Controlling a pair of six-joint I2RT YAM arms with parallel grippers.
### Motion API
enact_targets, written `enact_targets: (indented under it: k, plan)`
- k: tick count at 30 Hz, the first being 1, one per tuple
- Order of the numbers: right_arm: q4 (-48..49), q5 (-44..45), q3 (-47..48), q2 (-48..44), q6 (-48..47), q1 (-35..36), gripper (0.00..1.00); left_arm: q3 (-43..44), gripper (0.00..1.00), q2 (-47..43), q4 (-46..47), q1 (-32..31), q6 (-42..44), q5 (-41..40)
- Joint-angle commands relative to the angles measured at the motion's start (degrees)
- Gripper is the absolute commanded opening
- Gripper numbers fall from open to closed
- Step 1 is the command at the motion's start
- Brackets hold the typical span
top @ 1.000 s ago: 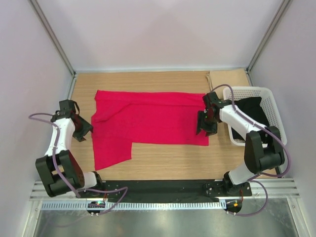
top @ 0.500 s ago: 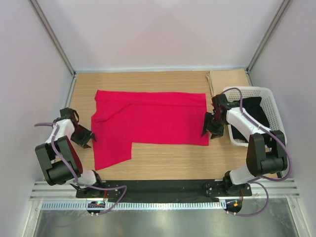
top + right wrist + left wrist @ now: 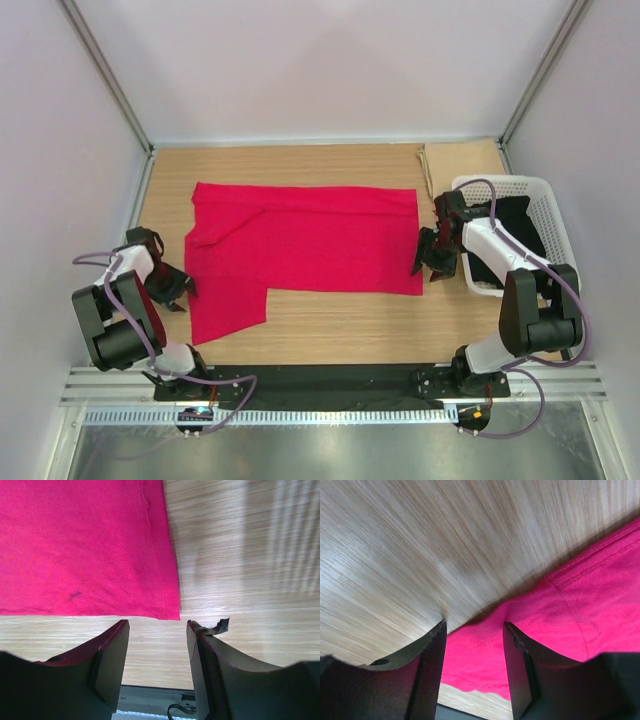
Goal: Fold and stack the t-shirts
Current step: Fold the tshirt
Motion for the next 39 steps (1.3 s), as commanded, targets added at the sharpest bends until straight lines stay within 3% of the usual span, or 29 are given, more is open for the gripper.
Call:
enact_targets:
  k: [1,6,24,39]
  plan:
    - [0.9,-0.2,-0.4,-0.6,-0.2,-0.4,0.56,-0.1,0.49,1.9,3.4,0.5,-0.8,-0.8]
    - [1.1,0.9,-0.6,0.0,-0.2,-0.8,0.56,2.2,0.44,5.5,5.2,0.4,0.6,-1.1]
    - [6.0,1.3,-7.8,-0.1,4.3,-0.5,0.50,1.3,0.00,3.7,7.1,0.4,2.8,3.4]
    - [10.9,-0.4,-11.9,1.3,7.3,0.0,0.31,1.0,0.00,-0.9,5.3,0.5,3.7,4.0]
